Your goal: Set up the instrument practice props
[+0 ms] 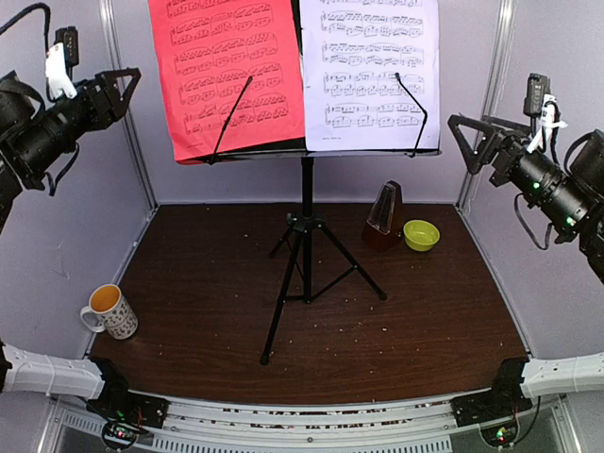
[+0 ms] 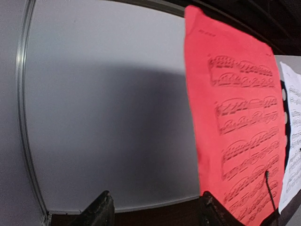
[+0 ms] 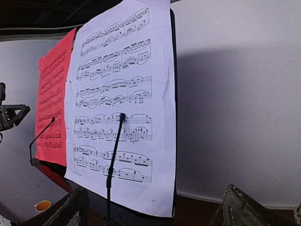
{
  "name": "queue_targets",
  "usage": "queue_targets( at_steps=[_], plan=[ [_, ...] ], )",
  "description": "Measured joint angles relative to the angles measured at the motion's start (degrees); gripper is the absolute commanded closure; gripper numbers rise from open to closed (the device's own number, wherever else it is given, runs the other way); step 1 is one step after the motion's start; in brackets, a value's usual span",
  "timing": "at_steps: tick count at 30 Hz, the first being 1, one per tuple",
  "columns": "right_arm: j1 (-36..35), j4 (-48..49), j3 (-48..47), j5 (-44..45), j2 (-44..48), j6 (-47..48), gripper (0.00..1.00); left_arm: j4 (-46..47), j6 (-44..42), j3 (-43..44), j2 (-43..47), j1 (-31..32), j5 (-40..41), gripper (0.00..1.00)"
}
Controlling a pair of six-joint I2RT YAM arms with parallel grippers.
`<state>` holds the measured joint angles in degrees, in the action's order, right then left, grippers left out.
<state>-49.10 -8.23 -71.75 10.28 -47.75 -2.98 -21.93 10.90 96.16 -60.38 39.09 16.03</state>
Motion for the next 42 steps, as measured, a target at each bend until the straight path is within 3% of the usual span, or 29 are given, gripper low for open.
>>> queue_targets(
  at_steps=[7, 12, 19, 28, 42],
  plan=[
    [7.87, -3.30, 10.34, -0.09, 5.57, -6.82, 0.00, -1.81, 12.41, -18.01, 8.72, -14.69, -4.57, 0.37],
    [16.59, -3.58, 18.23, -3.13, 4.59, -12.55, 0.00, -2.34, 16.81, -26.58, 9.27, -16.55, -6.60, 0.36],
    [21.92, -2.08, 19.43, -1.60, -9.62, -20.15, 0.00, -1.55, 20.15, -33.90, 11.50, -16.55, -6.49, 0.36],
    [22.12, -6.29, -2.10, 8.24, -36.06, -31.61, 0.00, 0.07, 21.92, -36.81, 13.49, -16.55, -6.21, 0.36],
    [21.33, -21.90, -30.42, 20.68, -60.92, -43.10, 0.00, 2.25, 22.01, -38.03, 15.15, -16.55, -6.16, 0.36]
  ],
)
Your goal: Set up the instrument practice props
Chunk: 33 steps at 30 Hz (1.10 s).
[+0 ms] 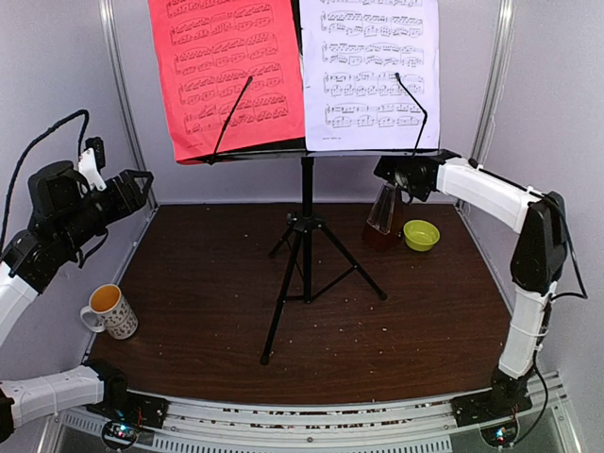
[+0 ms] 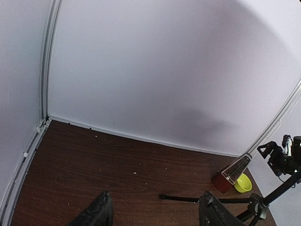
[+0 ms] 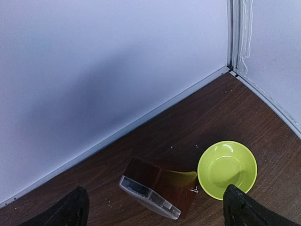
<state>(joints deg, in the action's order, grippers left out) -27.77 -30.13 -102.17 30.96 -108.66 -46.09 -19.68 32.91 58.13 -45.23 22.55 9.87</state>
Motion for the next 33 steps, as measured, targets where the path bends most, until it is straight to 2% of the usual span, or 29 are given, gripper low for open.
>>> queue_targets(
  at_steps=[10, 13, 29, 33],
  plan=[
    [-0.11, -9.27, -16.50, 6.43, -14.29, -1.29, 0.00, 0.33, -0.17, -0.57, 0.20, 0.00, 0.00, 0.36],
    [-0.17, -10.23, -19.32, 7.15, -16.85, -1.22, 0.04, 0.31, -0.39, -0.66, 0.52, 0.00, 0.04, 0.36],
    [-0.61, -12.87, -20.48, 11.58, -20.22, -0.92, 0.17, 0.28, -1.31, -0.66, 1.27, 0.00, 0.66, 0.35],
    [-0.76, -12.39, -20.59, 12.26, -21.22, -0.96, 0.23, 0.22, -1.53, -0.66, 1.40, 0.00, 0.83, 0.35]
  ],
)
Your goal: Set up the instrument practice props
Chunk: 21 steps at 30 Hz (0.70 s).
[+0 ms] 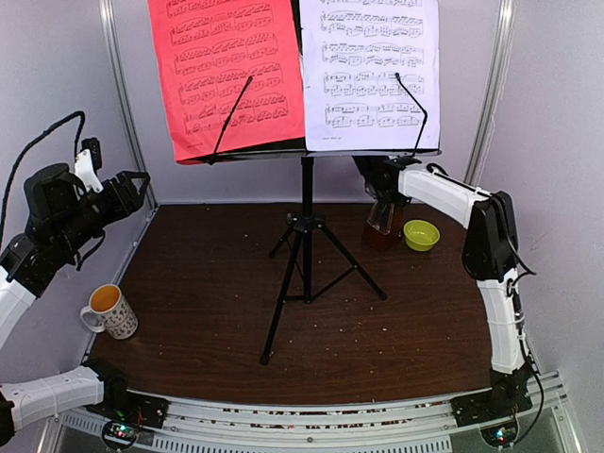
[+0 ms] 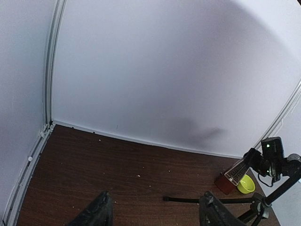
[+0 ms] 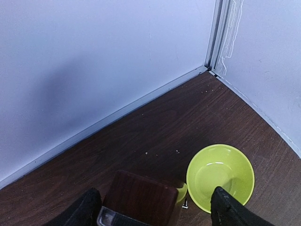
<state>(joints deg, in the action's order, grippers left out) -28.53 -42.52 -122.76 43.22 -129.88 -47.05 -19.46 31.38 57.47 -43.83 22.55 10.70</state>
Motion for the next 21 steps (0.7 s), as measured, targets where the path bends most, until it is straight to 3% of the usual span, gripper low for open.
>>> queue_targets(
  at_steps=[10, 21],
  plan=[
    [-0.11, 1.77, 0.74, -0.04, -0.17, 1.38, 0.46, -0.17, -0.55, 0.00, 1.27, 0.00, 0.96, 0.35],
    [-0.35, 10.19, 12.79, -3.54, 6.97, 7.43, 0.58, -0.22, -0.90, 0.00, 1.29, 0.00, 0.90, 0.36]
  ],
)
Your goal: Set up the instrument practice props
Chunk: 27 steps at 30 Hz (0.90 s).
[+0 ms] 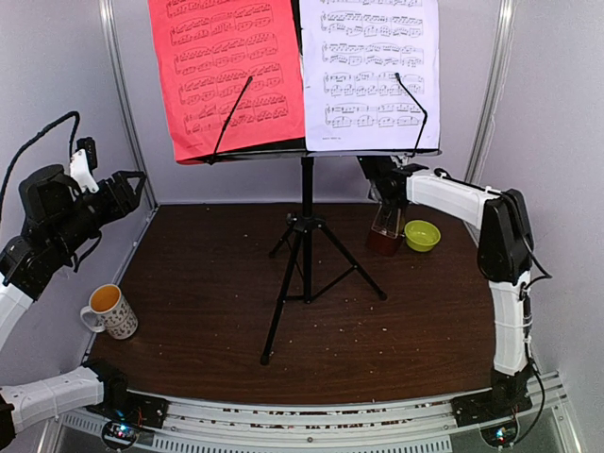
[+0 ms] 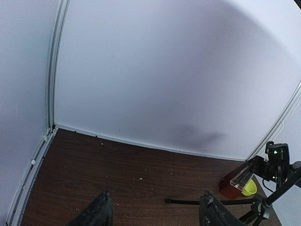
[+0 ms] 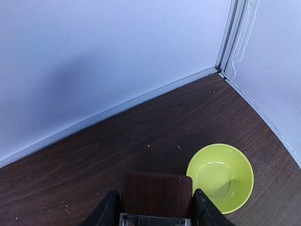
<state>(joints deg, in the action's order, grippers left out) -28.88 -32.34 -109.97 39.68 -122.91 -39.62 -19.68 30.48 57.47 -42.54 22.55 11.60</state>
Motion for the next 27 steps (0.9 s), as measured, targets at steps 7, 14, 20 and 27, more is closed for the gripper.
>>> queue_targets(
  at_steps=[7, 14, 20, 27],
  plan=[
    [-0.02, 5.05, 8.00, -3.93, 5.35, 4.74, 0.63, 0.11, -0.02, 0.00, -0.07, 0.00, -0.31, 0.36],
    [-0.09, 9.11, 13.68, -6.80, 9.07, 10.36, 0.62, 0.24, -0.15, 0.00, -0.52, 0.00, -1.05, 0.36],
    [0.00, 15.43, 19.17, -11.34, 12.02, 16.17, 0.46, 0.28, -0.24, 0.00, -1.05, 0.00, -1.68, 0.37],
    [-0.09, 19.41, 22.58, -13.70, 14.08, 19.78, 0.04, 0.33, -0.59, 0.17, -1.31, 0.00, -2.23, 0.37]
  ],
)
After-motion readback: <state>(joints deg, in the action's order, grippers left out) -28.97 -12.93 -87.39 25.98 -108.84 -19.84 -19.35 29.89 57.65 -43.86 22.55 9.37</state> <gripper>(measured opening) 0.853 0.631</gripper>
